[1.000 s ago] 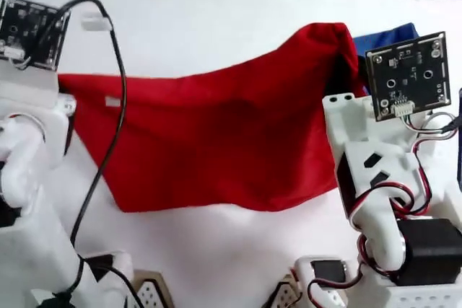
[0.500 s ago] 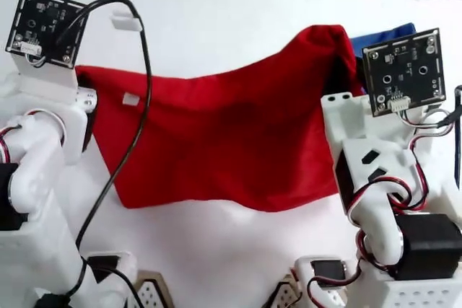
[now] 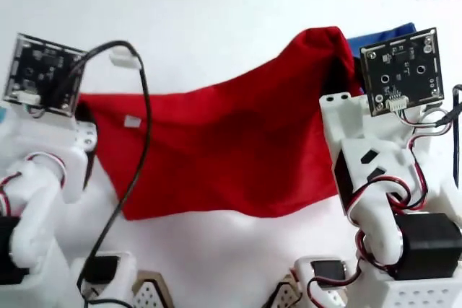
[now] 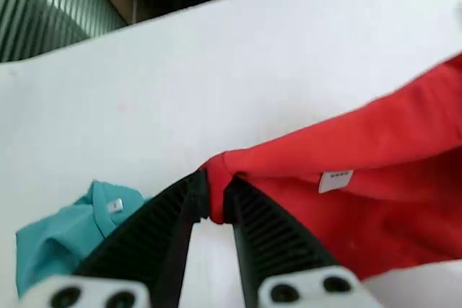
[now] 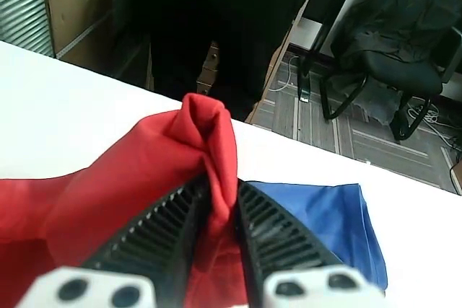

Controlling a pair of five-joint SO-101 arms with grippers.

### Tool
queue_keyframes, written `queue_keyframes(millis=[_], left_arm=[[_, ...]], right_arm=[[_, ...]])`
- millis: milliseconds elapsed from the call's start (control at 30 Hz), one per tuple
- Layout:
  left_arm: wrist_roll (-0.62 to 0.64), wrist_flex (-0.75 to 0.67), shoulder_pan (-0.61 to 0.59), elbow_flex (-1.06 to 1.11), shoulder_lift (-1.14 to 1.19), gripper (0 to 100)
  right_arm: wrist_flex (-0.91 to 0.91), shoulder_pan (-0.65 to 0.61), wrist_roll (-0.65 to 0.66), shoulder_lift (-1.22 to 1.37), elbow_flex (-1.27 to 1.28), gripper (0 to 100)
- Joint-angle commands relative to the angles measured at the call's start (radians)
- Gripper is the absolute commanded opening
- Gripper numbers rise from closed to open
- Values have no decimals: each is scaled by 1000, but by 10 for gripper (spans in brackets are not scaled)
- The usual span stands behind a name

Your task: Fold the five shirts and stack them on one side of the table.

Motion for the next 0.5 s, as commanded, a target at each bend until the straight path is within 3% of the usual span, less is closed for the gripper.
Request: queue_keyframes(millis=[0,333,467], left_arm=[[-2,17,8,97,-84,25],[3,17,5,145,-193,25],[-3,11,5,300,-209,25]], right_arm=[[-5,-5,0,13,-5,19],[-4,-5,0,12,-3,19],[-4,-5,0,5,-3,19]])
